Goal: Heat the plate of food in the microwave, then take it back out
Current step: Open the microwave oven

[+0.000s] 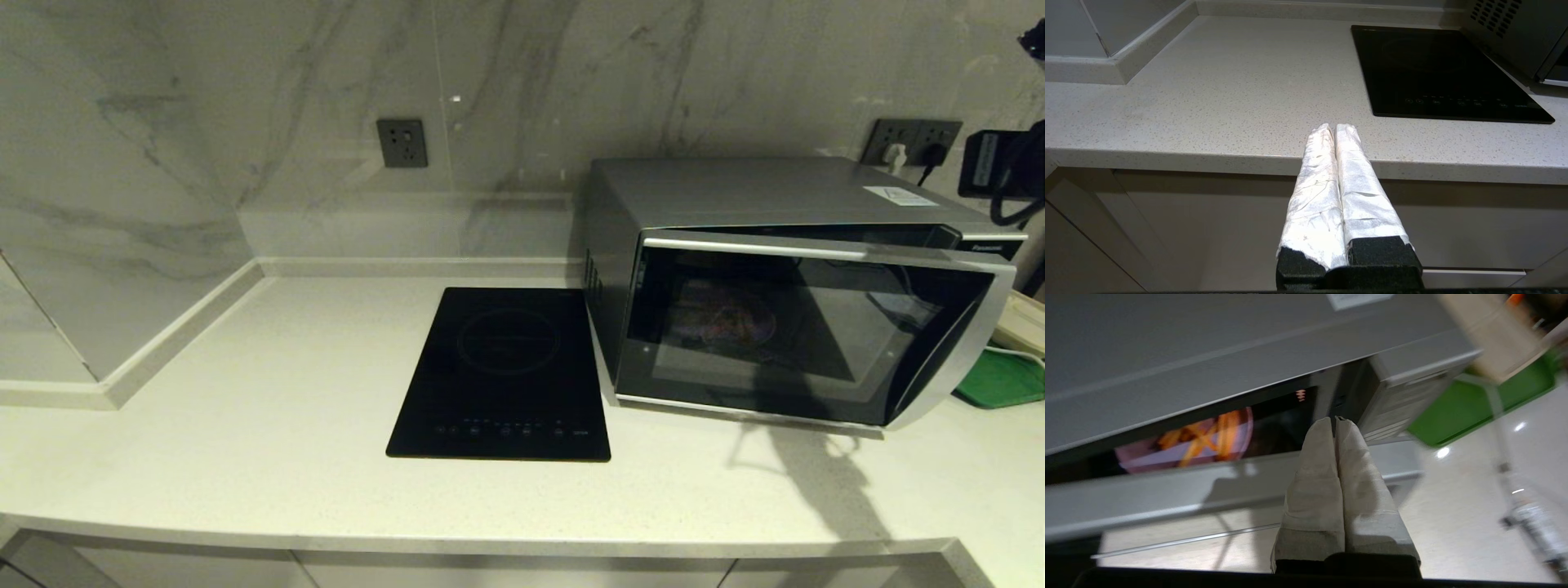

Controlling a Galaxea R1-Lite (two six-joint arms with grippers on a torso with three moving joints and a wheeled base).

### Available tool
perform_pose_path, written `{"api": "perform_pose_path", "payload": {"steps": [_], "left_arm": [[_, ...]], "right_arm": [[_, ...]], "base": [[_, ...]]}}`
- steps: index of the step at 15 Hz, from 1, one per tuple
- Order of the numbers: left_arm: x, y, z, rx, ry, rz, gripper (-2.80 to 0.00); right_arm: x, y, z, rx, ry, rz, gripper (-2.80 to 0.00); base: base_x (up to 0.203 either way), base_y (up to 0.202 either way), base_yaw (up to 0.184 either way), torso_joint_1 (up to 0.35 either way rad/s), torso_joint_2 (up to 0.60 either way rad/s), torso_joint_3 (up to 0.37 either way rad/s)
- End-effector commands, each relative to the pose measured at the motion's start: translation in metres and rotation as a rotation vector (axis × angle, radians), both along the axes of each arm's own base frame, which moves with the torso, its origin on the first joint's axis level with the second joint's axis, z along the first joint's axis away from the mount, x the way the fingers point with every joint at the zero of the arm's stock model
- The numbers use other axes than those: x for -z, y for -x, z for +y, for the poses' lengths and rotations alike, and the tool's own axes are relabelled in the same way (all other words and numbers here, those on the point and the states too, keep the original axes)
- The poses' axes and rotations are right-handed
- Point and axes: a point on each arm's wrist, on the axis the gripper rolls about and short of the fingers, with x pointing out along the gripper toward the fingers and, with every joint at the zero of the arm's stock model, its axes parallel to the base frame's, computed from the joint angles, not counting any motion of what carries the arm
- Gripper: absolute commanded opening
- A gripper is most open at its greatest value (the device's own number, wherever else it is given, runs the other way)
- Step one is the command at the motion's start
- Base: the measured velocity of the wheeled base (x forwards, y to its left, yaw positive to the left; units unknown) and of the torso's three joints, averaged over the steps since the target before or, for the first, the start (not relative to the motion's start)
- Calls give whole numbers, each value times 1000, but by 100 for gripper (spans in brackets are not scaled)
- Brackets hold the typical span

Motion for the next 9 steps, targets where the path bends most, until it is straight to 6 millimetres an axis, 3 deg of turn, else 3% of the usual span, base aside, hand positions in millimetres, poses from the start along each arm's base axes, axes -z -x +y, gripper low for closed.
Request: {"api": "perform_pose_path", "payload": {"steps": [1,4,9], "left_arm": [[0,0,0,-1,2,0,-280],[0,0,0,-1,2,0,-280],[0,0,0,-1,2,0,-280]], "right_arm": [[16,-29,0,-3,-124,58,-280],[26,-41,1,-10,-288,109,-280],[36,-50,-6,-5,-308,134,-280]], "base": [[0,0,0,0,0,0],[0,0,0,0,0,0],[0,0,0,0,0,0]]}}
